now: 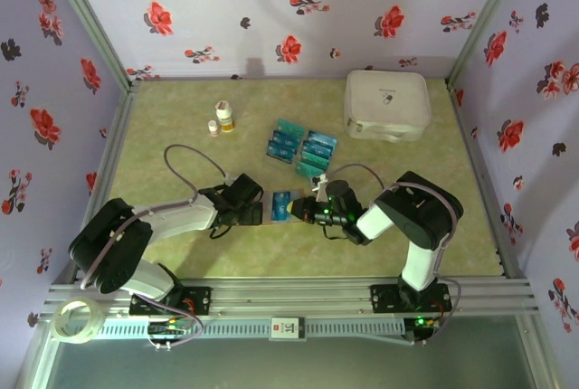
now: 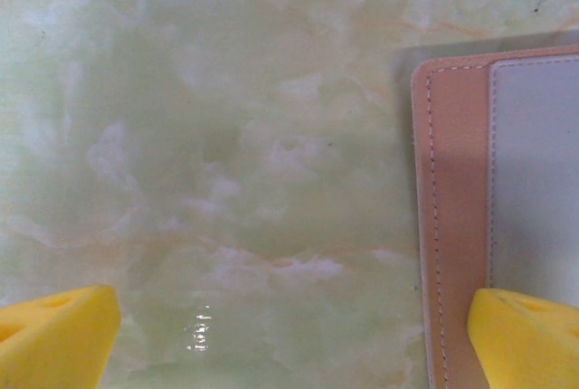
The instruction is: Put the credit cards into the card holder
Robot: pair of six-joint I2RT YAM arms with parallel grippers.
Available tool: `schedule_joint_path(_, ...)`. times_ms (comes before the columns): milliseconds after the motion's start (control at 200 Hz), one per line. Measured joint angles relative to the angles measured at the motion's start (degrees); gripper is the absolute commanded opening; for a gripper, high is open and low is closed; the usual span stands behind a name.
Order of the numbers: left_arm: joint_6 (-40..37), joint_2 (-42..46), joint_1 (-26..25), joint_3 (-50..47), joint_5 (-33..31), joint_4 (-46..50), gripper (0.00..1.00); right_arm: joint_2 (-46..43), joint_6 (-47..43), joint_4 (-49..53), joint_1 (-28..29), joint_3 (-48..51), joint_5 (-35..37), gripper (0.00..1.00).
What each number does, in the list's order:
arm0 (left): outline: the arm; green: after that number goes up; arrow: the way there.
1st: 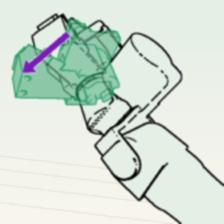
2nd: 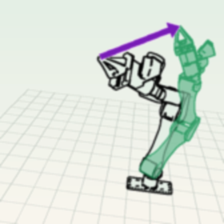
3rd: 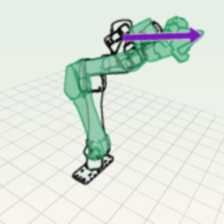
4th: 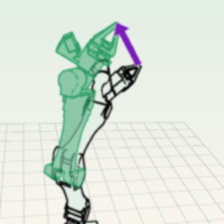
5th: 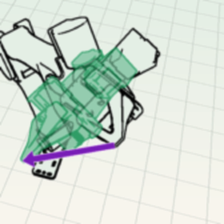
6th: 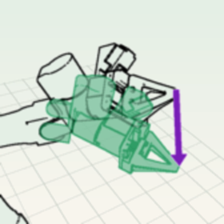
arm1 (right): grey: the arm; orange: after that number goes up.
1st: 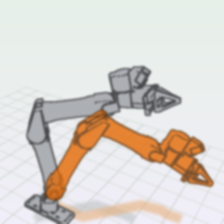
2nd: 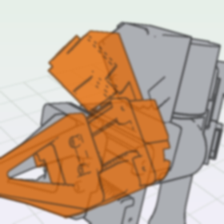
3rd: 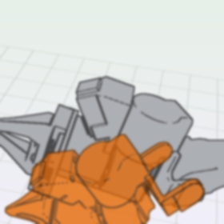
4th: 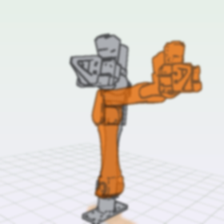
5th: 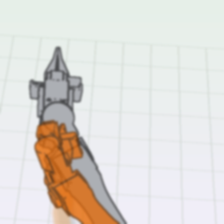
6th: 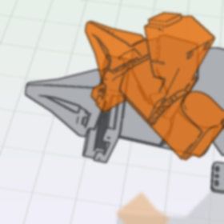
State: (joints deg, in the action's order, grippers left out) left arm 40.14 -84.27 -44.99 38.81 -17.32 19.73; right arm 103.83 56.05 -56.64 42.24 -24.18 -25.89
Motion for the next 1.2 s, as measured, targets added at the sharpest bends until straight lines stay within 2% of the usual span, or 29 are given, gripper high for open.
schedule_joint_path(1200, 0.0, 0.0, 0.0, 0.0, 0.0, -0.1, 1.0, -2.2, -1.2, 12.3, -1.1, -4.2, -2.4, 0.0)
